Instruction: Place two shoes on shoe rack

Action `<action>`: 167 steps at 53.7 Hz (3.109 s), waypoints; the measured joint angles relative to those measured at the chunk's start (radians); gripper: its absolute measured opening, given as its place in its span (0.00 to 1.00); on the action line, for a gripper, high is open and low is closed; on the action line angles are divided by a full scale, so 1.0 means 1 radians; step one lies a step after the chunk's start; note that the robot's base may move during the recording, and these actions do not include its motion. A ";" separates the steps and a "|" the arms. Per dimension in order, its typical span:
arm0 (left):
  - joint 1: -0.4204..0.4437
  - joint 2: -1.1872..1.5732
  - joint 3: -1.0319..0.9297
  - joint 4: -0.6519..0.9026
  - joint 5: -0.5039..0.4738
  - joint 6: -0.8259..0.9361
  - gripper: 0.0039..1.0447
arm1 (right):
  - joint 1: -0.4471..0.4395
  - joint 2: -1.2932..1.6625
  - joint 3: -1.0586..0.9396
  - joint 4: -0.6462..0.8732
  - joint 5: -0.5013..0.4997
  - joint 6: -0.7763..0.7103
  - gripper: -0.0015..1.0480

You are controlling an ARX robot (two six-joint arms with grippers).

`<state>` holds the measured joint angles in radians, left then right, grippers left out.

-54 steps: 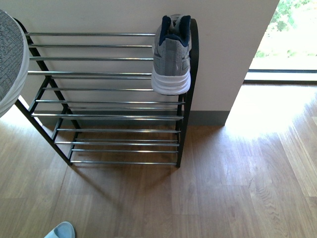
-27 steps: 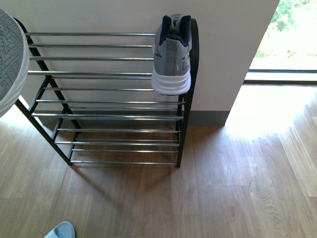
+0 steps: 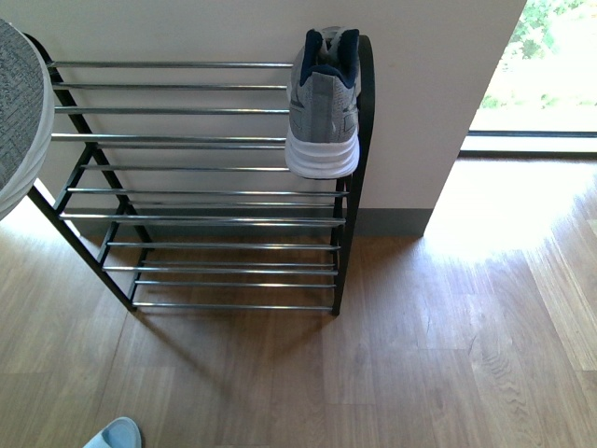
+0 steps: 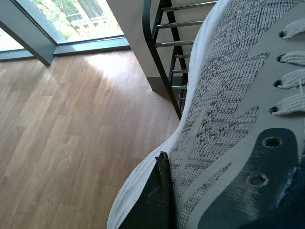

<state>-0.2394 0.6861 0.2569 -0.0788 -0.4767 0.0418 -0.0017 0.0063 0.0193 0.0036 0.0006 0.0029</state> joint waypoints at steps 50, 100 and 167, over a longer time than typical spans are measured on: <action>0.039 1.304 0.968 0.188 0.485 -0.567 0.01 | 0.000 0.000 0.000 0.000 0.000 0.000 0.91; -0.049 1.525 1.284 0.072 0.469 -0.533 0.52 | 0.000 -0.001 0.000 0.000 0.000 0.000 0.91; 0.126 -0.125 -0.115 0.496 0.368 -0.061 0.20 | 0.000 -0.001 0.000 0.000 0.000 0.000 0.91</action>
<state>-0.1135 0.5613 0.1421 0.4168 -0.1089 -0.0189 -0.0021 0.0055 0.0196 0.0036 0.0002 0.0029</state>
